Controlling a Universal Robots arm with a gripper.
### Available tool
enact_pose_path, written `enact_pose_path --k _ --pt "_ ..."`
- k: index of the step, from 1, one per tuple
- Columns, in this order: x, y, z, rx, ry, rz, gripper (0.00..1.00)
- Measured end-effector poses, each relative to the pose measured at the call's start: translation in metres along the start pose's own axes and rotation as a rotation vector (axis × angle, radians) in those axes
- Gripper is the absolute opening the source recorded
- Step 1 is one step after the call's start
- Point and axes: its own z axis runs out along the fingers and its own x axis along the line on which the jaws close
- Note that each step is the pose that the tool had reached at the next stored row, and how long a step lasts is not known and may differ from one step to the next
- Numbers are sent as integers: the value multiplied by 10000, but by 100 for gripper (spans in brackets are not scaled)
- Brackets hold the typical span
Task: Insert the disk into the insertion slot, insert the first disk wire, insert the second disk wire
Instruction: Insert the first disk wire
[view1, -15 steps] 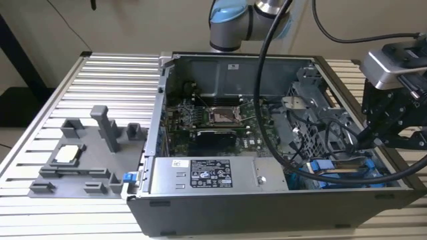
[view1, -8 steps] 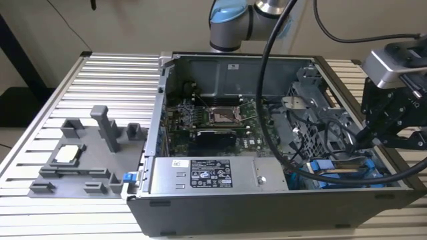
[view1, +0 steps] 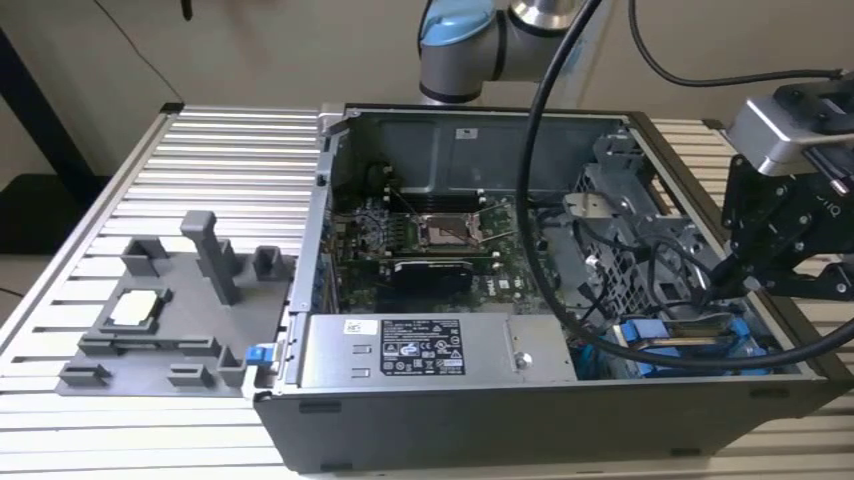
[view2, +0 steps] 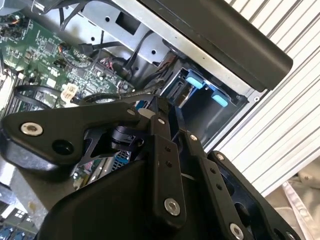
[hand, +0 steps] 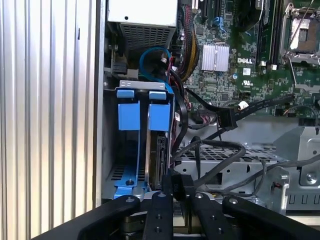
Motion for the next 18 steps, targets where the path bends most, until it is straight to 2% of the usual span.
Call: enact_pose_path --k 9,14,18 --pt "11 -20 38 -12 -6 110 19" --pt "21 -21 81 -66 -21 245 19" --pt "38 -27 102 -153 -31 306 19"
